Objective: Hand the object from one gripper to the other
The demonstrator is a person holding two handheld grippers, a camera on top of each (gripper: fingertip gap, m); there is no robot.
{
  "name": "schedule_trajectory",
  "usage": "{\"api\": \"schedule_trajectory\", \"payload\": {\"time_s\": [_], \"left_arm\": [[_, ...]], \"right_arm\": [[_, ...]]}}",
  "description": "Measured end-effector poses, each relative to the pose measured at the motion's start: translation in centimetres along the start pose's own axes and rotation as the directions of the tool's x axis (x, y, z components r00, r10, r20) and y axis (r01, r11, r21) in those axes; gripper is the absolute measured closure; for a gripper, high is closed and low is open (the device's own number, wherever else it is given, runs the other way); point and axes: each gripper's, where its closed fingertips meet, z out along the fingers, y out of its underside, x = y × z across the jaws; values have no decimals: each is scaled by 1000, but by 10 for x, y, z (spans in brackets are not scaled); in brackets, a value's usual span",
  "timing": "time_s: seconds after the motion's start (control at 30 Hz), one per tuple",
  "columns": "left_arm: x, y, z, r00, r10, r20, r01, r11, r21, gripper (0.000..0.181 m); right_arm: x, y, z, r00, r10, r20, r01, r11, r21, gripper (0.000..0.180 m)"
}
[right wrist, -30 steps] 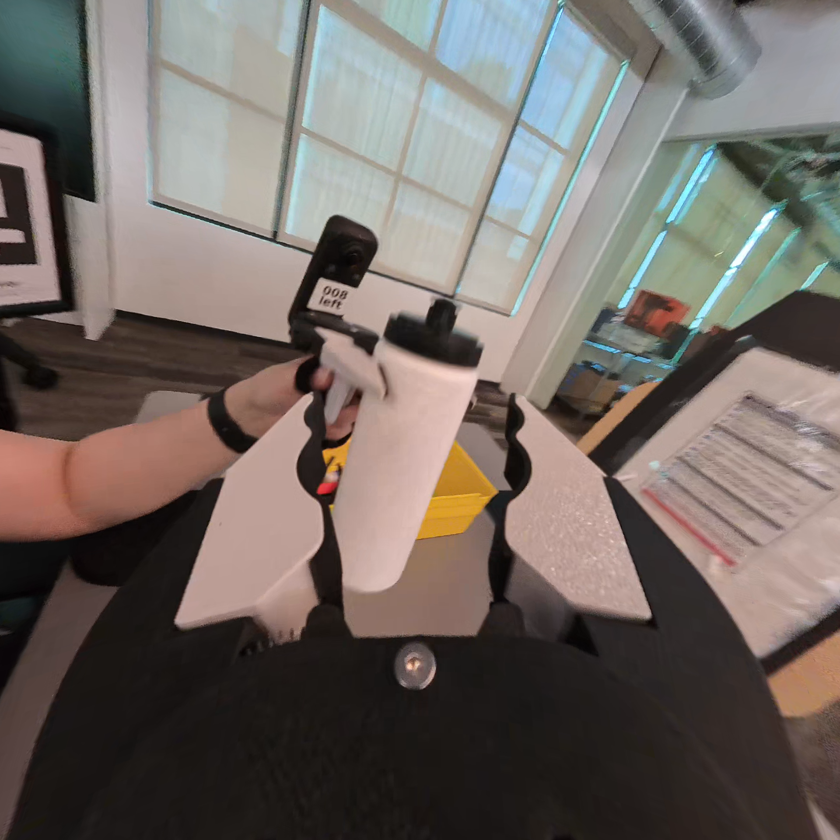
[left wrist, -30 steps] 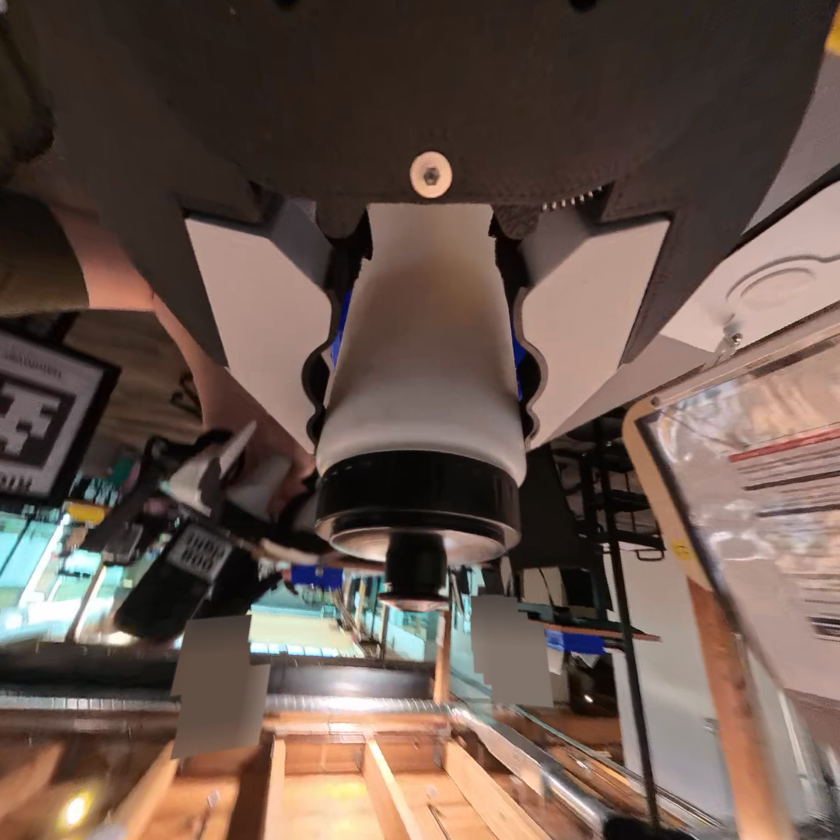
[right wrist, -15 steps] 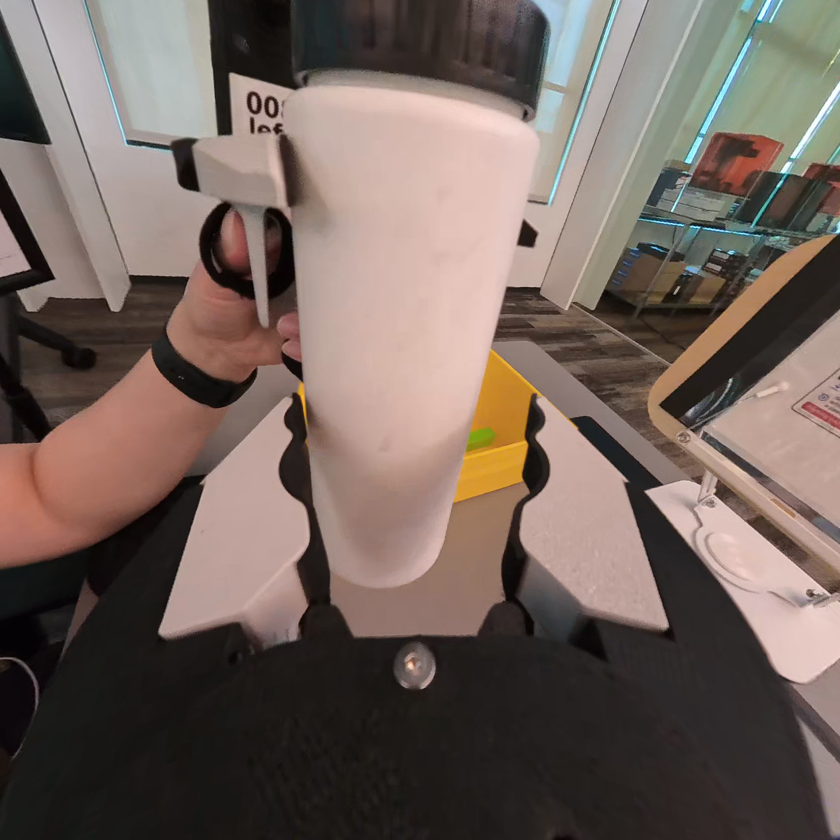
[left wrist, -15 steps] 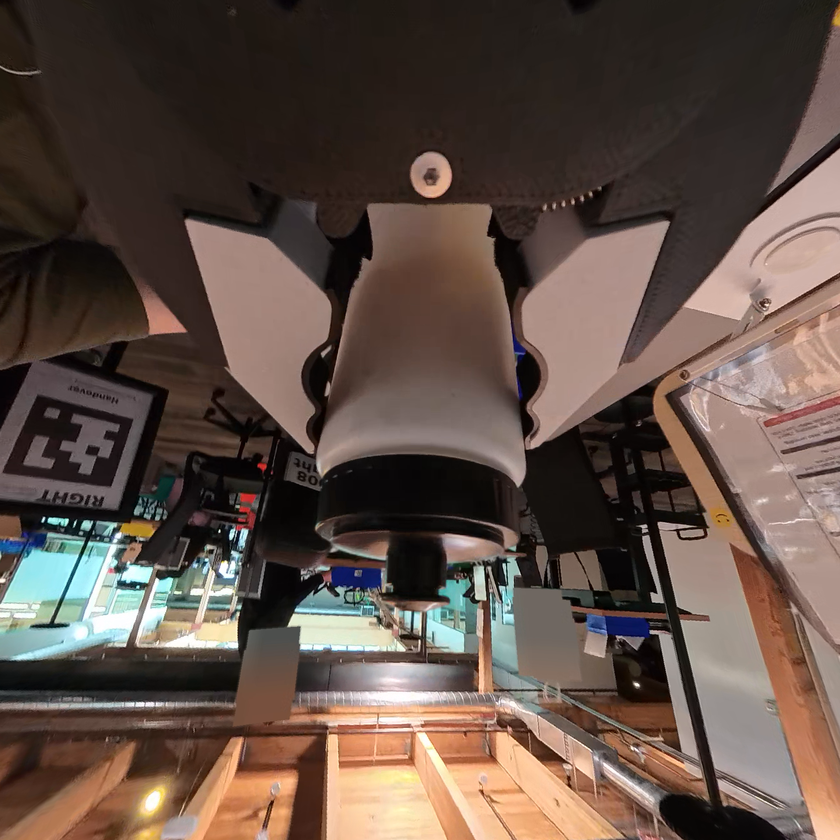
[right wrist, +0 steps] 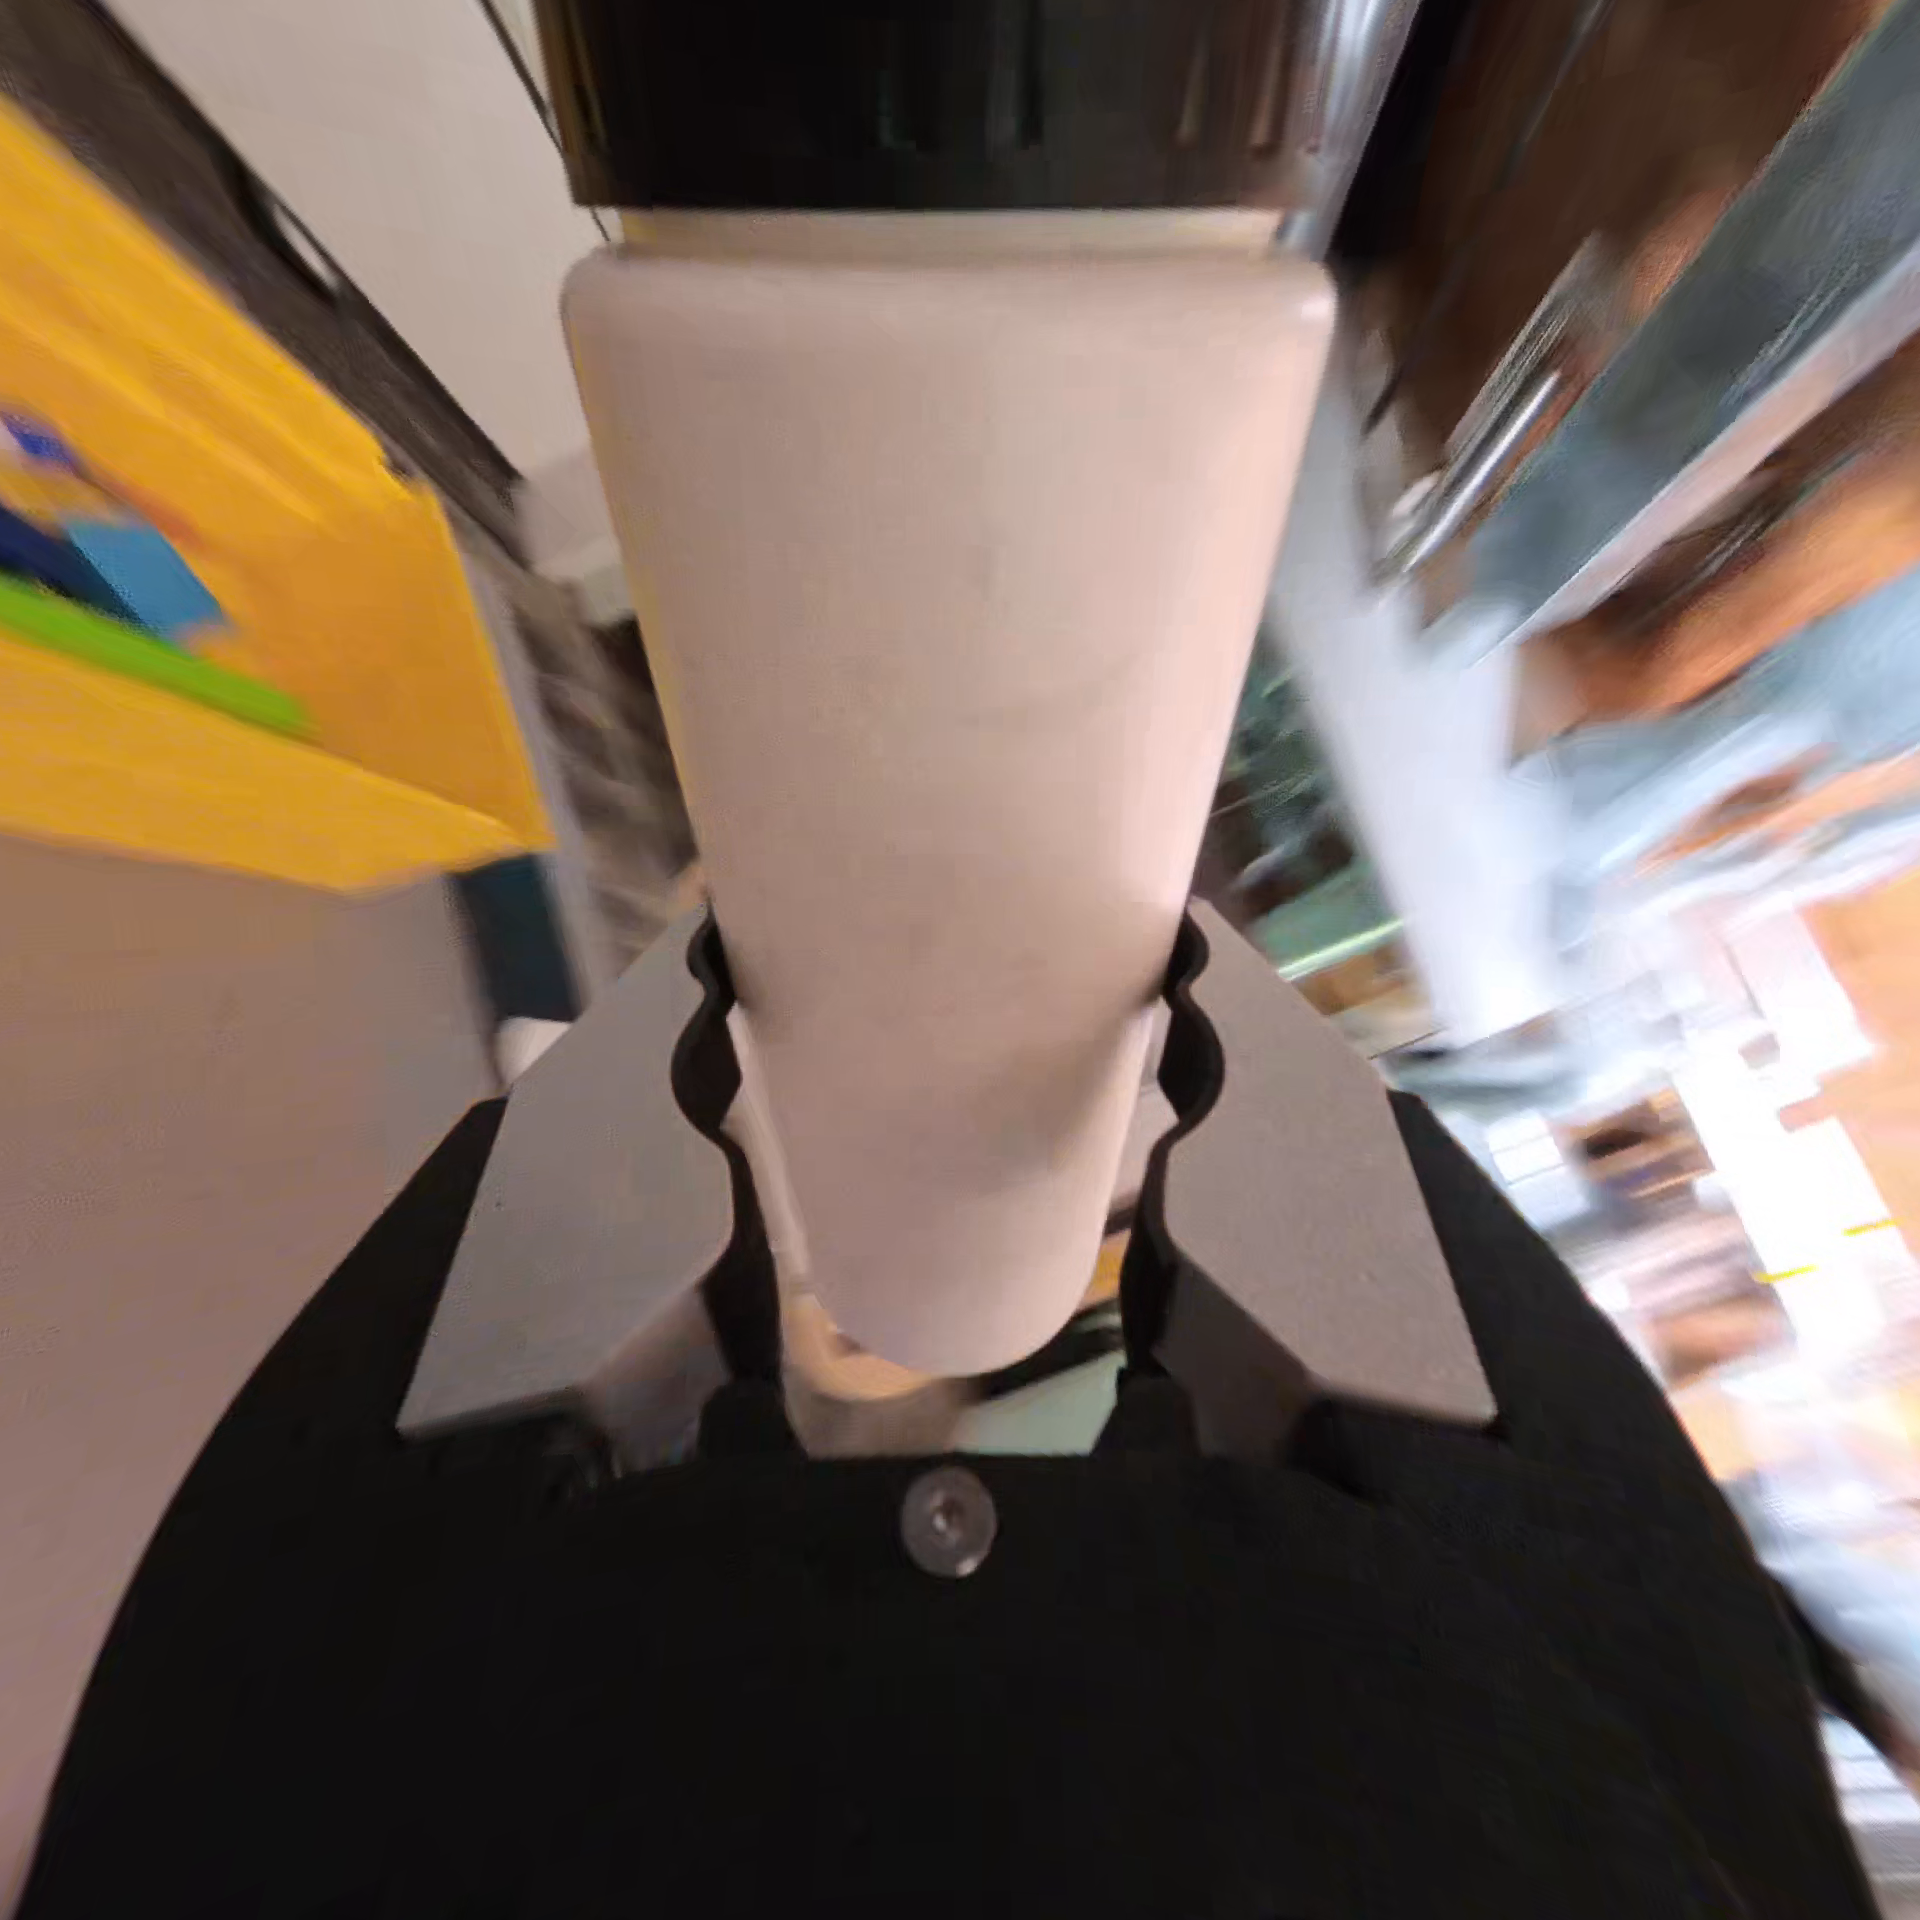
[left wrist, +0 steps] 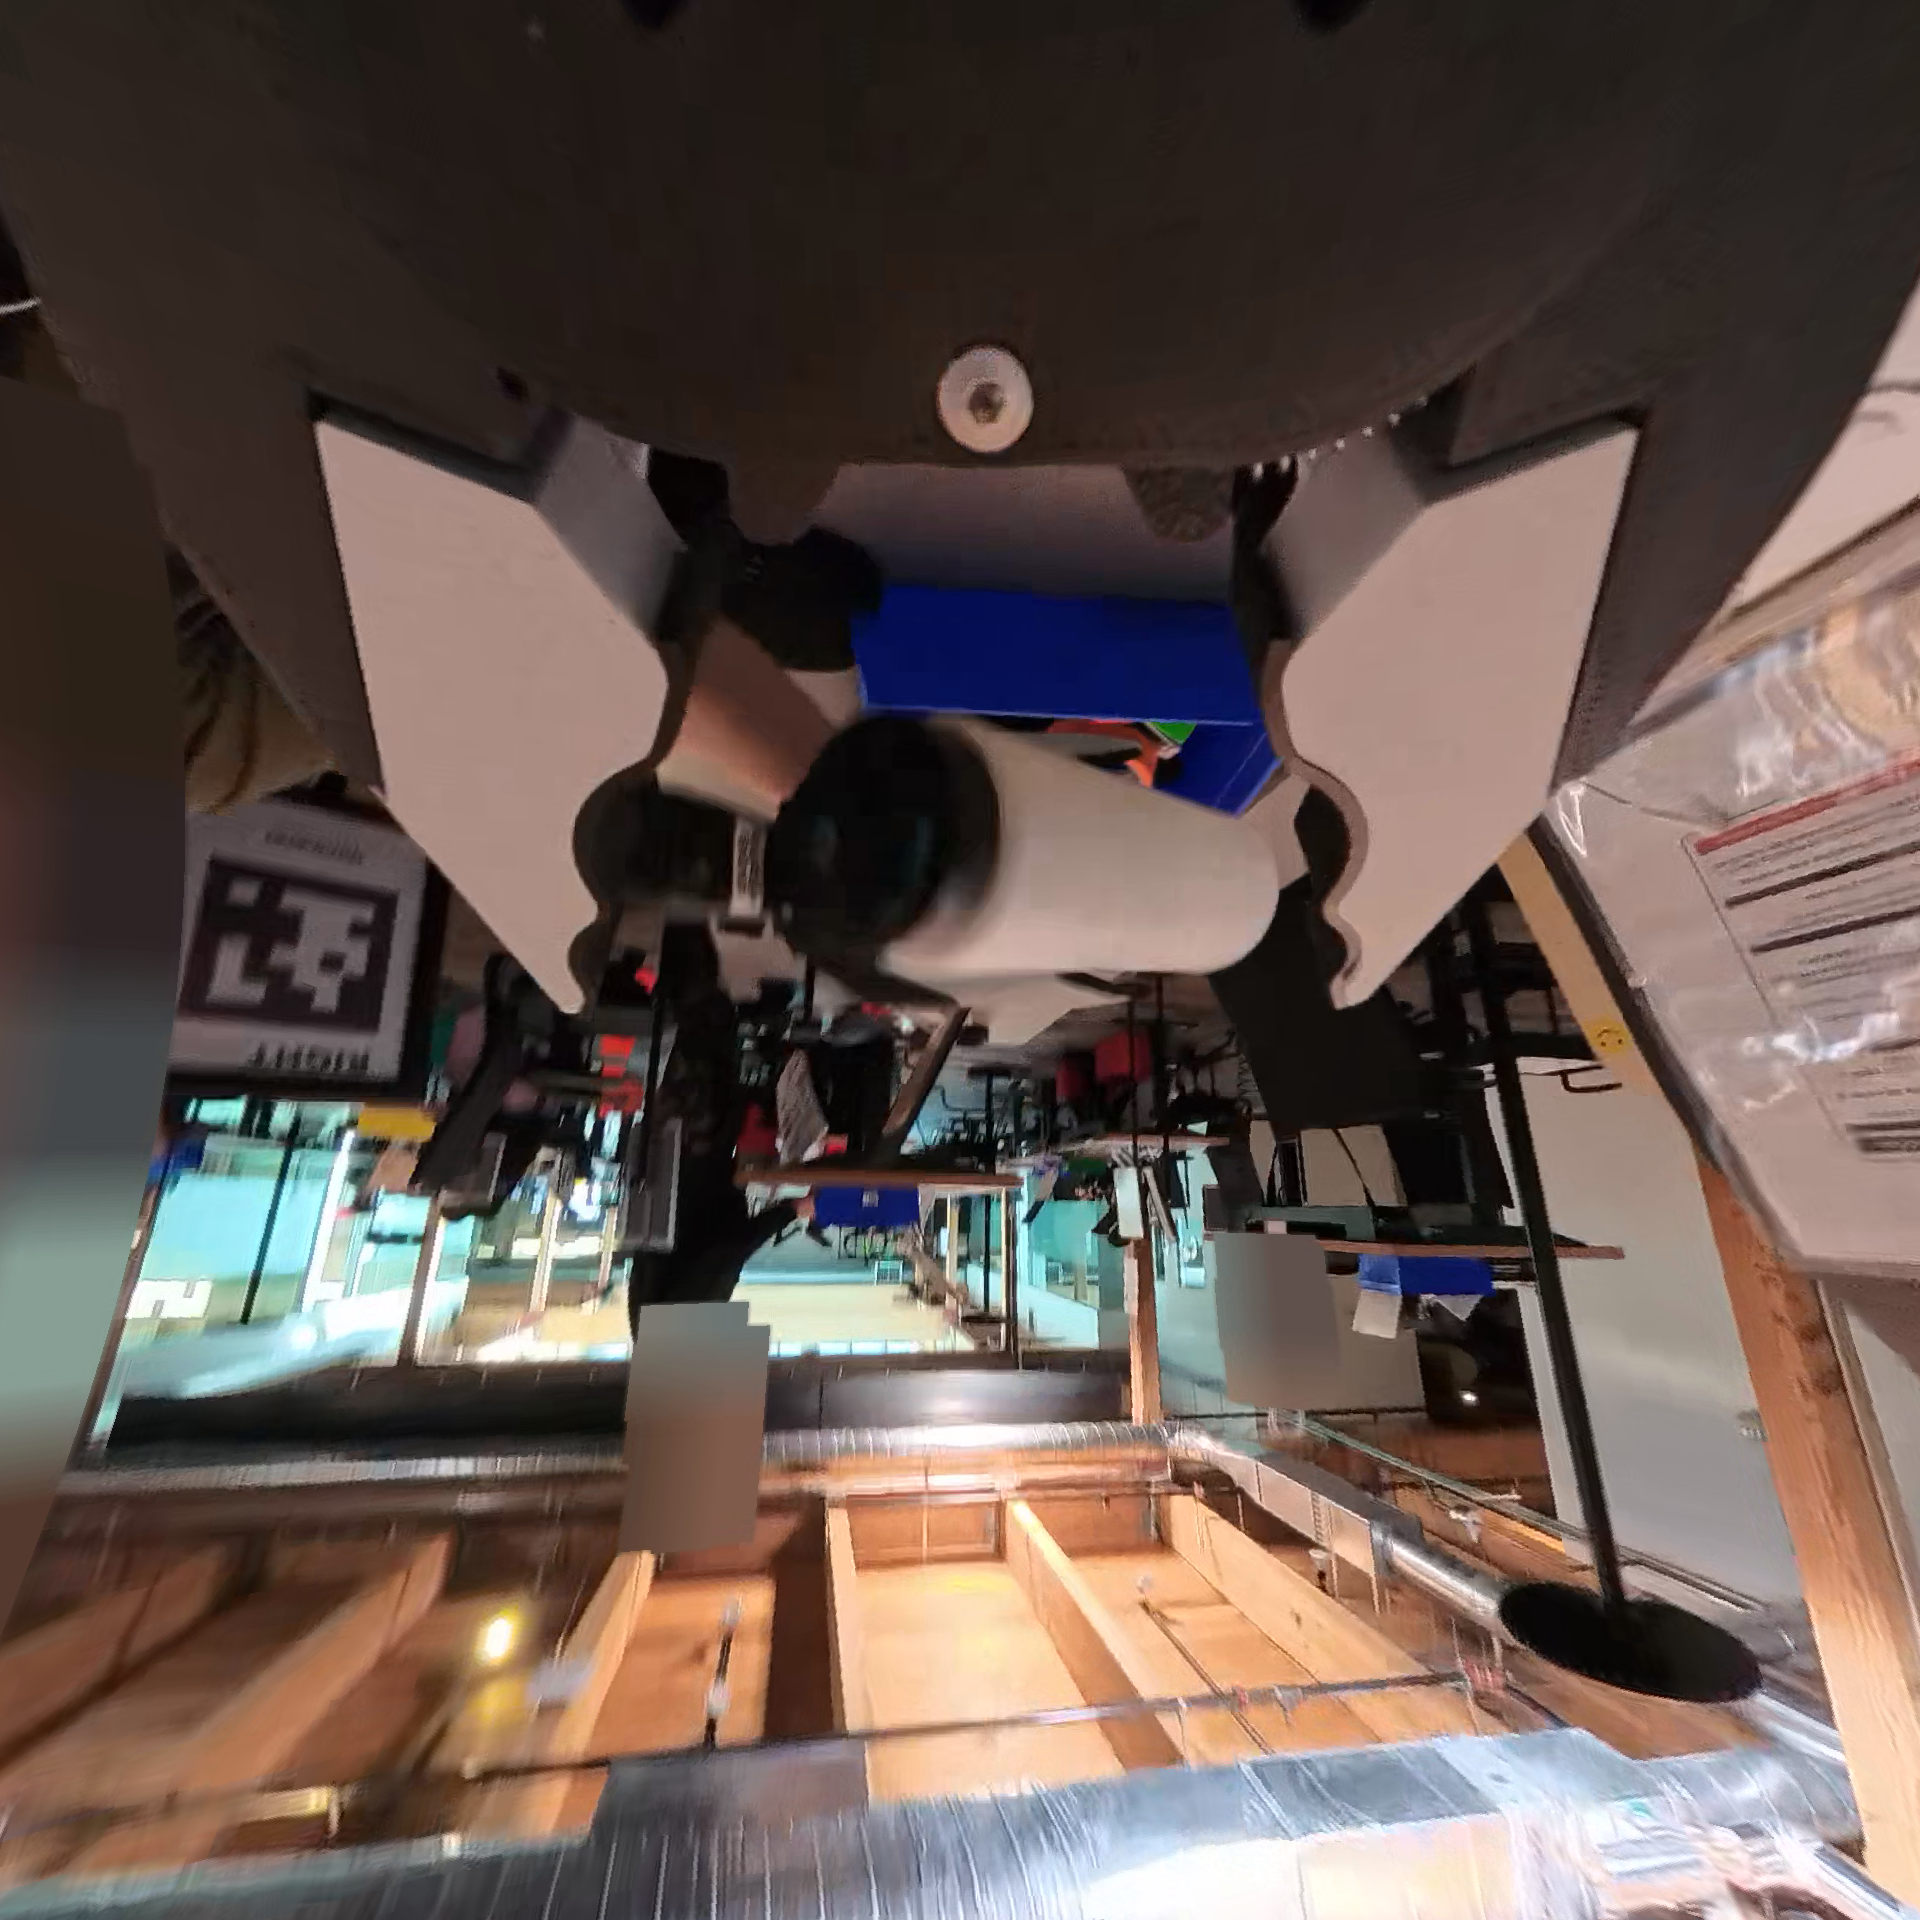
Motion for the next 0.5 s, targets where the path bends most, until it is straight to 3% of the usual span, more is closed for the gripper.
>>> {"api": "schedule_trajectory", "payload": {"time_s": [0.07,0.13,0.27,0.37,0.5], "left_arm": [[-11,0,-13,996,-82,35,82,997,-11,50],[-20,20,-16,984,-170,58,175,979,-103,48],[-21,68,-1,917,-398,15,385,876,-289,44],[-18,111,14,874,-486,22,443,776,-448,46],[-5,144,34,812,-583,-22,475,682,-556,49]], "right_arm": [[-11,-5,-3,956,-283,-80,288,955,64,97],[-25,-8,-1,905,-403,-136,416,904,93,97],[-26,-20,-5,815,-500,-291,550,827,119,97],[-18,-25,-12,752,-558,-351,625,773,110,97],[-19,-35,-20,694,-613,-378,696,705,133,97]]}}
